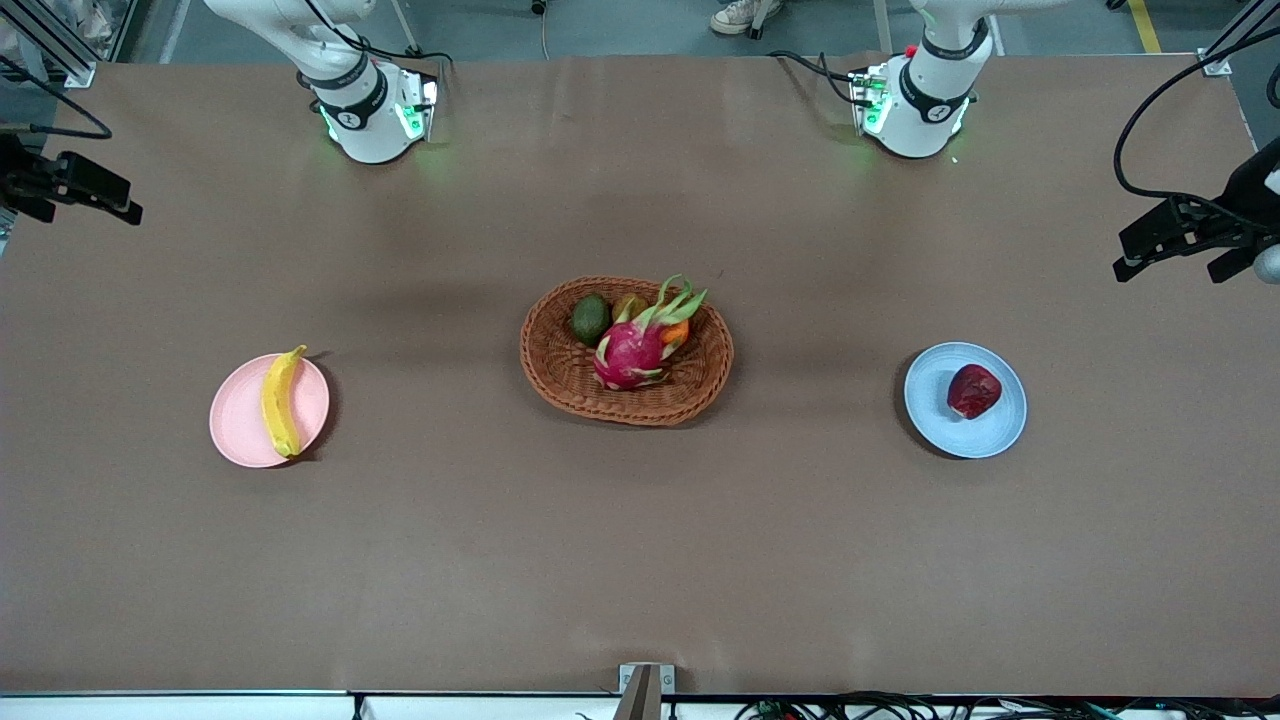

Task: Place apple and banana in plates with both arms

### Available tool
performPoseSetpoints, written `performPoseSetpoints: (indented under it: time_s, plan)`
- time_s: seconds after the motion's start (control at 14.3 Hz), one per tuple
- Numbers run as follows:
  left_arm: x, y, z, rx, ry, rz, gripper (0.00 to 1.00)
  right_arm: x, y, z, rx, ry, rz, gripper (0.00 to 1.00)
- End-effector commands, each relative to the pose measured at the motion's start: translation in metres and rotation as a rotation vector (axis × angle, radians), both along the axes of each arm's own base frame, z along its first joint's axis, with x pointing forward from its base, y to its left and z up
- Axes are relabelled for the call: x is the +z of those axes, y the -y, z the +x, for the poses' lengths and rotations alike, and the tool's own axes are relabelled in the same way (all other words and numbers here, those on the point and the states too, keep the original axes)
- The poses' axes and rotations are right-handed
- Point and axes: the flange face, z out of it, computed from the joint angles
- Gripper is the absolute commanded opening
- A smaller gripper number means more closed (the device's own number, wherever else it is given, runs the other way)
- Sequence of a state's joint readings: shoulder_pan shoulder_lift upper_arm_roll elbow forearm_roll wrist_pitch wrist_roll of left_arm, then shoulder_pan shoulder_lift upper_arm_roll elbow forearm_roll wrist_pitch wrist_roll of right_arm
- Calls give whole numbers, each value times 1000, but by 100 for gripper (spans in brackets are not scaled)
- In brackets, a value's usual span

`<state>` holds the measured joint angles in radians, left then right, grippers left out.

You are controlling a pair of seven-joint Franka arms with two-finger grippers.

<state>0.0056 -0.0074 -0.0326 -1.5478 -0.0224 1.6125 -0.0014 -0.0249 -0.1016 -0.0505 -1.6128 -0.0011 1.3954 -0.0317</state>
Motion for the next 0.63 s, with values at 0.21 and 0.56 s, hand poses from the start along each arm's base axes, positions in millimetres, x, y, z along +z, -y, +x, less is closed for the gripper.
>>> performPoseSetpoints:
  time_s: [0.21, 0.56]
  plan:
    - [5, -2, 1, -3, -5, -11, 100, 4, -7, -13, 24, 7, 0, 100]
    - [6, -2, 2, -3, -2, -11, 100, 9, -5, -13, 11, 16, 7, 100]
